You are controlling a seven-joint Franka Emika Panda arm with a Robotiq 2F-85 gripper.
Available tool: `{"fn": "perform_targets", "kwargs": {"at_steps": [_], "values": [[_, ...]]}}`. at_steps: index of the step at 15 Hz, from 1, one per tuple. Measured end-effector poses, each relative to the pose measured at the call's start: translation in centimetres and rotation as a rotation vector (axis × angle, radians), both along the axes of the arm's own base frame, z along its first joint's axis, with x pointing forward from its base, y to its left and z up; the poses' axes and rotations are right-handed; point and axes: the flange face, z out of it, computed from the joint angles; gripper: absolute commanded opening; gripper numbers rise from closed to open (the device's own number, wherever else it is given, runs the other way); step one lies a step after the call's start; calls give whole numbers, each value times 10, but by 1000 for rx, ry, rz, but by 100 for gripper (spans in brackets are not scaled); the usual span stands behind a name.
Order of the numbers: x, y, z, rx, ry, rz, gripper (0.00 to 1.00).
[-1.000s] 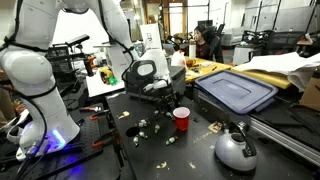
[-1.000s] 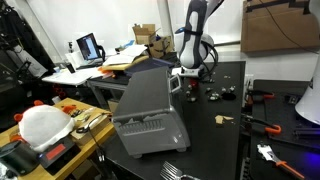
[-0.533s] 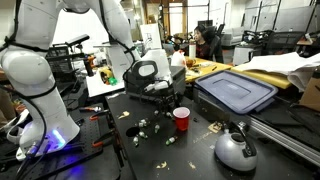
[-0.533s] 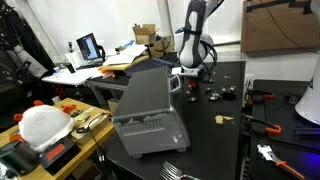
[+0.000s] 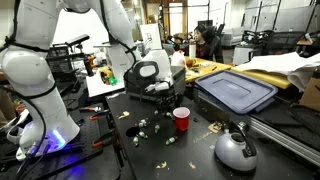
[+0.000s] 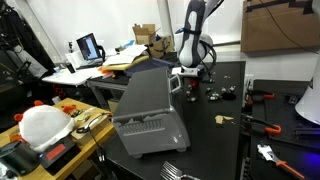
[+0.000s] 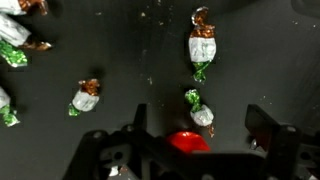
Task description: Put one piece of candy in the red cup.
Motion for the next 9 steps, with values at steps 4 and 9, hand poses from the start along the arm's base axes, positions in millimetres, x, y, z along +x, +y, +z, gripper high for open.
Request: {"fn": "perform_targets", "kwargs": {"at_steps": [4,9], "values": [[0,-2,-2,10,4,-7,100],[1,-5,-4,22,7,-16,100]]}}
